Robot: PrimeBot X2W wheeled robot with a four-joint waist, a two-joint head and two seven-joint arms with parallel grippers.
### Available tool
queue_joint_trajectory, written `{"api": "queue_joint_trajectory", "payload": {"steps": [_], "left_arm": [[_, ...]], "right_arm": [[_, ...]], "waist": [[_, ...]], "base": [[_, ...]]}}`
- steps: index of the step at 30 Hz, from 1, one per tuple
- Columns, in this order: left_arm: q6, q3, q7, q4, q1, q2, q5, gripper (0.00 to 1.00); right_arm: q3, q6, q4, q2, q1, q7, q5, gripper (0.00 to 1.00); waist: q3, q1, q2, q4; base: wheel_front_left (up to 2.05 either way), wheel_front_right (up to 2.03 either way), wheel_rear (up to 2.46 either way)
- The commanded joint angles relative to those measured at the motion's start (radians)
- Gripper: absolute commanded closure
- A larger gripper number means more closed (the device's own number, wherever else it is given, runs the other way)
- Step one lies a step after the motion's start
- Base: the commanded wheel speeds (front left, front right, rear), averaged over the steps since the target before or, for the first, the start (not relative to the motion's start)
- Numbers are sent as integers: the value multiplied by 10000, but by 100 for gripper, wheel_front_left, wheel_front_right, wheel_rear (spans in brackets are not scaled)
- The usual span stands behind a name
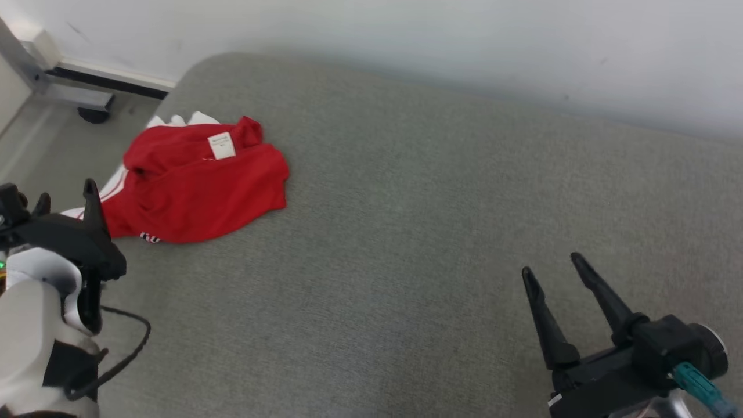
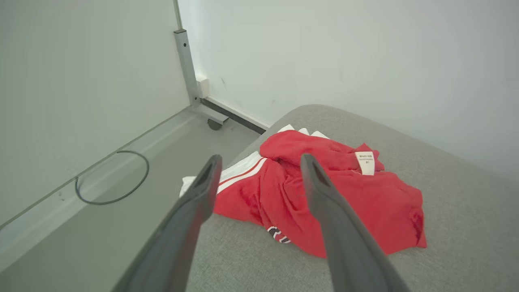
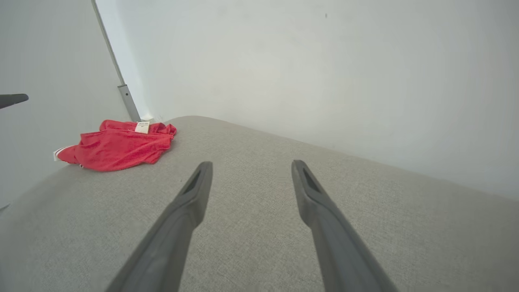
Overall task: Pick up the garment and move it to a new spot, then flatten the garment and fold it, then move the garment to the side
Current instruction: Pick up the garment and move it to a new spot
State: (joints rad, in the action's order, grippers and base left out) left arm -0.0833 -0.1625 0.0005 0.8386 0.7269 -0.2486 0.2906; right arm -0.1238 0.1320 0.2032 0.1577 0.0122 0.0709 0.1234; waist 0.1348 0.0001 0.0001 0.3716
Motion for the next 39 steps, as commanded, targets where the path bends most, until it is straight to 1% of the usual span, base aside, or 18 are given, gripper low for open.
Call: {"api": "queue_joint_trajectory", "payload": {"steps": [1, 4, 6, 7, 9, 11, 15, 16, 17, 18, 22, 27, 29, 33, 36, 39], "left_arm": [[153, 31, -58, 371, 636, -34, -40, 0], [309, 78, -55, 964, 1106, -91, -64, 0], [505, -50, 99, 1408, 1348, -134, 72, 0], [505, -50, 99, 1408, 1348, -134, 72, 0], [669, -220, 211, 1780, 1577, -156, 266, 0], [729, -285, 276, 2103, 1740, -120, 390, 0], [711, -402, 322, 2631, 1863, -154, 555, 0], [696, -414, 287, 2748, 1885, -144, 601, 30], [658, -389, 270, 2824, 1896, -138, 589, 90], [603, -340, 223, 2889, 1888, -149, 557, 100], [326, -186, -1, 3002, 1899, -263, 510, 100], [112, 343, -606, 2719, 1681, -937, -36, 100], [49, 501, -711, 2600, 1646, -1220, -187, 100], [-184, 903, -644, 2252, 1598, -1449, -388, 100], [-302, 1328, -488, 1829, 1461, -1740, -636, 100], [-396, 1702, -326, 1215, 1405, -1685, -657, 100]], "right_arm": [[129, -21, 529, 96, 66, -9, -125, 0], [270, -21, 1035, 211, 254, -17, -195, 0], [288, -20, 1287, 254, 373, 4, -209, 0], [288, -20, 1287, 254, 373, 4, -209, 0], [308, -21, 1449, 280, 423, 23, -220, 0], [344, -20, 1554, 297, 482, 45, -227, 0], [252, -20, 1506, 269, 483, 33, -206, 0], [205, -20, 1464, 257, 473, 33, -189, 0], [148, -20, 1430, 260, 458, 33, -166, 0], [86, -20, 1380, 268, 432, 26, -146, 0], [-111, -21, 1119, 253, 282, -78, -61, 0], [-498, -21, 437, 97, 74, -343, 161, 0], [-651, -20, 60, -18, -2, -498, 293, 0], [-772, -20, -766, -284, -1, -875, 453, 0], [-798, -22, -1362, -471, 165, -1147, 562, 0], [-706, -20, -1816, -646, 308, -1373, 627, 0]], "waist": [[3450, -1, -1, -2807], [3819, -1, -1, -2890], [3972, -1, -1, -2924], [3972, -1, -1, -2924], [4080, -1, -1, -2952], [4121, -1, -1, -2961], [4014, -1, -1, -3007], [3952, -1, -1, -3016], [3892, -1, -1, -3025], [3810, -1, -1, -3030], [3364, -1, -1, -3043], [2262, -1, -1, -3108], [1687, -1, -1, -3092], [389, -1, -1, -2979], [-655, -1, -1, -2924], [-1541, -1, -1, -2944]], "base": [[0, 0, 0], [0, 0, 0], [0, 0, 0], [0, 0, 0], [0, 0, 0], [0, 0, 0], [0, 0, 0], [0, 0, 0], [0, 0, 0], [0, 0, 0], [0, 0, 0], [0, 0, 0], [0, 0, 0], [0, 0, 0], [0, 0, 0], [0, 0, 0]]}}
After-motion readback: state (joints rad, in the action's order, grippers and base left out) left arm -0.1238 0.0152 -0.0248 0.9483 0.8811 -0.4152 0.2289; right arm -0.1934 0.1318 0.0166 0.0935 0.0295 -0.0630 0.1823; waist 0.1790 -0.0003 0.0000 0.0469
